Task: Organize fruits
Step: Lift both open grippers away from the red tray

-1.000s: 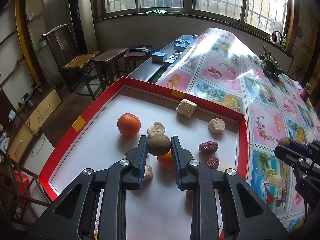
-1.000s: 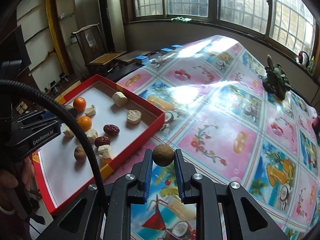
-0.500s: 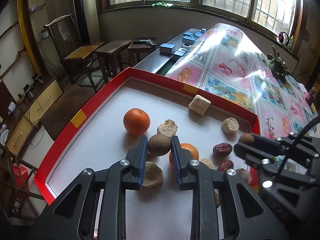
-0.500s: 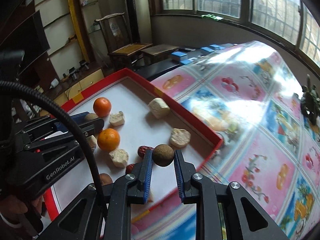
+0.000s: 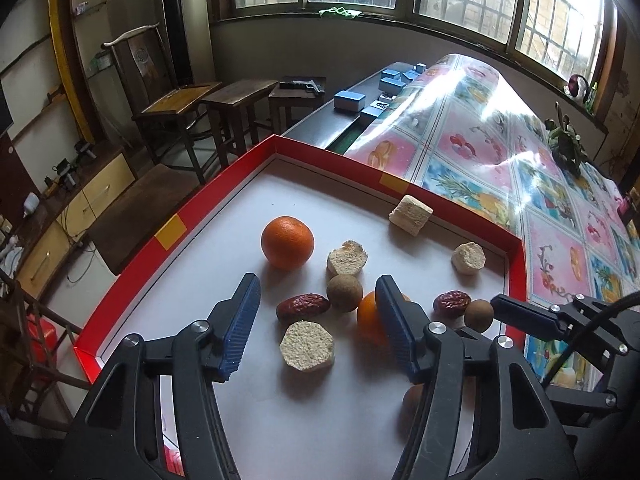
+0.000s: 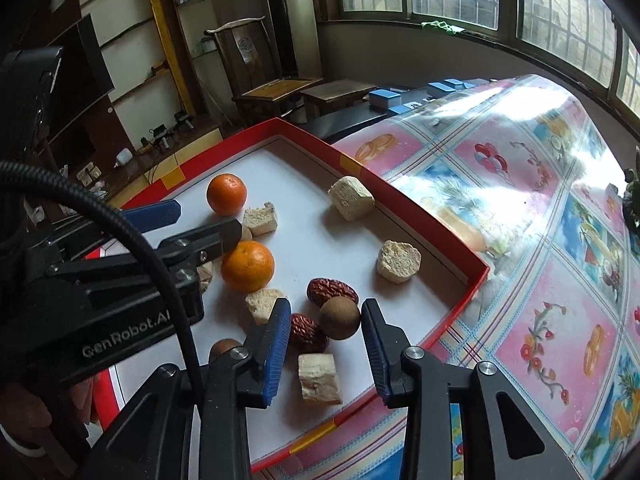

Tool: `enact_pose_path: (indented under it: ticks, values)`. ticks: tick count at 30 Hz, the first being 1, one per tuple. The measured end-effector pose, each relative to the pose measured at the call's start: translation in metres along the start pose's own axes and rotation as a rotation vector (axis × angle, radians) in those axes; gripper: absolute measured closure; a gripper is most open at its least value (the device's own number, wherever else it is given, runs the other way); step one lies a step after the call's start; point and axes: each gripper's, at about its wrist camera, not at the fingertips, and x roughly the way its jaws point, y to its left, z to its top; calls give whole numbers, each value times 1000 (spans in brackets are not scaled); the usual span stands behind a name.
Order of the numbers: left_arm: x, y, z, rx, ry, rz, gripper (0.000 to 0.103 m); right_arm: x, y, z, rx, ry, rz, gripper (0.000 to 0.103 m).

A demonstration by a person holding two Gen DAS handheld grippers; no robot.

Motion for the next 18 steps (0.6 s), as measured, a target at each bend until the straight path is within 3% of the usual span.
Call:
enact_pose_path:
  ticks: [4,7,18]
  values:
    - [-5,-1,-2,-2,-5,-1,43,-14,-2,-6,11,-22,-2,68]
    - [-13,-4,-4,1,-18,-5,33,-27,-5,-10,23,-42,-10,66]
    - [-41,-21,-15,36,-59,-1,32,-61,-15,-29,65,-96,-41,65]
